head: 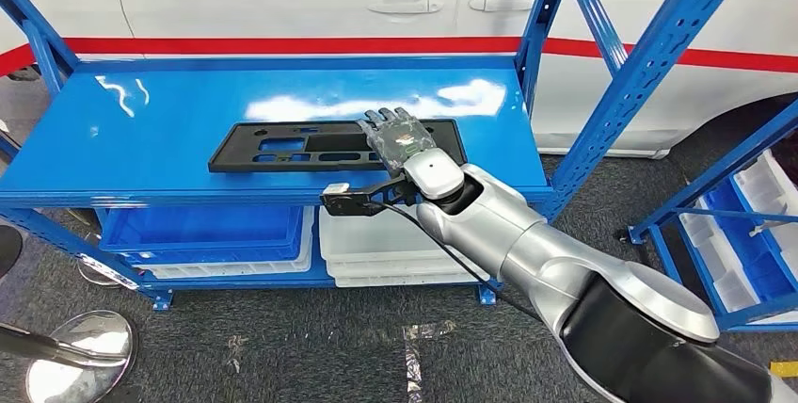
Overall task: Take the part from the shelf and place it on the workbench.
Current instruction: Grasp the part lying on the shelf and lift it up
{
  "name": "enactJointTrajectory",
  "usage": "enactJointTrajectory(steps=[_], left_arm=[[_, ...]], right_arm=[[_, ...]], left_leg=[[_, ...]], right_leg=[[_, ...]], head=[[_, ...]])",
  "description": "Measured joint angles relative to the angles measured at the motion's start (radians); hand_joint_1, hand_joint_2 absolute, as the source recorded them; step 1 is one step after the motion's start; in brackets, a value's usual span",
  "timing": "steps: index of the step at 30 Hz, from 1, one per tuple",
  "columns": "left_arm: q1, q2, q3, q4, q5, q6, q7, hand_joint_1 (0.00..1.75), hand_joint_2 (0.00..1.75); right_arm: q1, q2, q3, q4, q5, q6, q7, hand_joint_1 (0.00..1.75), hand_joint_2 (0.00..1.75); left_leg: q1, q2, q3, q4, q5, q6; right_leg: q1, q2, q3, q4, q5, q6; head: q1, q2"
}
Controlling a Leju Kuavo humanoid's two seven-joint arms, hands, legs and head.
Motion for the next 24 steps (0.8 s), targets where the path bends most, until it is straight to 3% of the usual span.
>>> enactJointTrajectory(steps=[2, 5, 6, 7, 8, 10, 12, 14, 17, 19, 21, 23, 24], left_arm=[[0.004, -0.031, 0.0, 0.0, -0.013, 0.008, 0.04, 0.0, 0.0], [0.009, -0.068, 0.0, 0.001, -0.02, 0.028, 0.053, 0.0, 0.0], [0.01, -0.078, 0.0, 0.002, -0.021, 0.03, 0.054, 0.0, 0.0], [0.011, -0.087, 0.0, 0.003, -0.022, 0.031, 0.055, 0.0, 0.0], [0.011, -0.094, 0.0, 0.004, -0.023, 0.031, 0.055, 0.0, 0.0], [0.011, -0.102, 0.0, 0.005, -0.024, 0.029, 0.055, 0.0, 0.0], [0.01, -0.107, -0.001, 0.005, -0.025, 0.027, 0.055, 0.0, 0.0], [0.009, -0.111, -0.001, 0.005, -0.026, 0.026, 0.056, 0.0, 0.0], [0.009, -0.113, -0.002, 0.005, -0.027, 0.027, 0.056, 0.0, 0.0], [0.008, -0.116, -0.002, 0.005, -0.027, 0.027, 0.056, 0.0, 0.0], [0.008, -0.118, -0.002, 0.005, -0.027, 0.028, 0.056, 0.0, 0.0], [0.01, -0.118, -0.002, 0.005, -0.027, 0.028, 0.056, 0.0, 0.0], [0.012, -0.118, -0.002, 0.005, -0.027, 0.028, 0.057, 0.0, 0.0]], right_arm=[[0.006, -0.005, 0.0, 0.0, -0.003, -0.001, 0.015, 0.0, 1.75], [0.016, -0.02, 0.0, 0.0, -0.003, -0.002, 0.019, 0.0, 1.75], [0.022, -0.024, 0.0, 0.0, -0.003, -0.002, 0.019, 0.0, 1.75], [0.028, -0.028, 0.0, 0.0, -0.004, -0.002, 0.019, 0.0, 1.75], [0.032, -0.032, 0.0, 0.0, -0.004, -0.002, 0.019, 0.0, 1.75], [0.033, -0.037, 0.0, 0.0, -0.004, -0.002, 0.019, 0.0, 1.75], [0.032, -0.042, 0.0, 0.0, -0.005, -0.002, 0.019, 0.0, 1.75], [0.034, -0.047, 0.0, 0.0, -0.006, -0.001, 0.019, 0.0, 1.75], [0.039, -0.052, 0.0, -0.001, -0.006, 0.0, 0.02, 0.0, 1.75], [0.039, -0.053, 0.0, -0.001, -0.006, 0.0, 0.021, 0.0, 1.75], [0.044, -0.053, 0.0, -0.001, -0.007, 0.0, 0.022, 0.0, 1.75], [0.054, -0.054, 0.0, -0.001, -0.008, 0.001, 0.022, 0.0, 1.75], [0.058, -0.055, 0.0, -0.001, -0.008, 0.002, 0.022, 0.0, 1.75]], left_leg=[[0.003, 0.001, 0.013, -0.006, -0.004, 0.012], [0.003, 0.002, 0.027, -0.008, -0.013, 0.025], [0.003, 0.001, 0.031, -0.008, -0.016, 0.027], [0.003, 0.0, 0.035, -0.008, -0.02, 0.028], [0.003, 0.0, 0.041, -0.008, -0.025, 0.028], [0.003, -0.001, 0.055, -0.009, -0.035, 0.025], [0.0, -0.001, 0.062, -0.012, -0.042, 0.018], [0.001, -0.001, 0.062, -0.019, -0.042, 0.007], [-0.001, 0.002, 0.064, -0.012, -0.053, -0.01], [-0.001, 0.005, 0.029, 0.063, -0.09, -0.017], [-0.001, 0.005, -0.042, 0.188, -0.133, -0.021], [-0.001, 0.005, -0.088, 0.242, -0.123, -0.022], [-0.001, 0.005, -0.083, 0.214, -0.092, -0.021]], right_leg=[[-0.002, -0.001, -0.016, 0.041, -0.024, 0.012], [-0.008, -0.003, -0.115, 0.219, -0.083, 0.026], [-0.01, -0.003, -0.15, 0.266, -0.087, 0.027], [-0.01, -0.003, -0.17, 0.281, -0.074, 0.026], [-0.01, -0.003, -0.172, 0.257, -0.043, 0.023], [-0.008, -0.002, -0.128, 0.129, 0.043, 0.011], [-0.001, -0.001, -0.082, 0.025, 0.085, -0.001], [0.006, 0.0, -0.067, -0.004, 0.079, -0.006], [-0.003, 0.0, -0.047, -0.031, 0.078, -0.013], [-0.009, -0.001, -0.029, -0.044, 0.076, -0.02], [-0.006, -0.002, -0.022, -0.044, 0.07, -0.027], [-0.004, -0.001, -0.016, -0.04, 0.062, -0.029], [-0.004, 0.0, -0.013, -0.037, 0.058, -0.029]], head=[[0.002, 0.0], [0.006, 0.0], [0.006, 0.0], [0.008, 0.0], [0.008, 0.0], [0.009, 0.0], [0.007, 0.0], [0.006, 0.0], [0.006, 0.0], [0.002, 0.0], [-0.001, 0.0], [-0.001, 0.0], [-0.001, 0.0]])
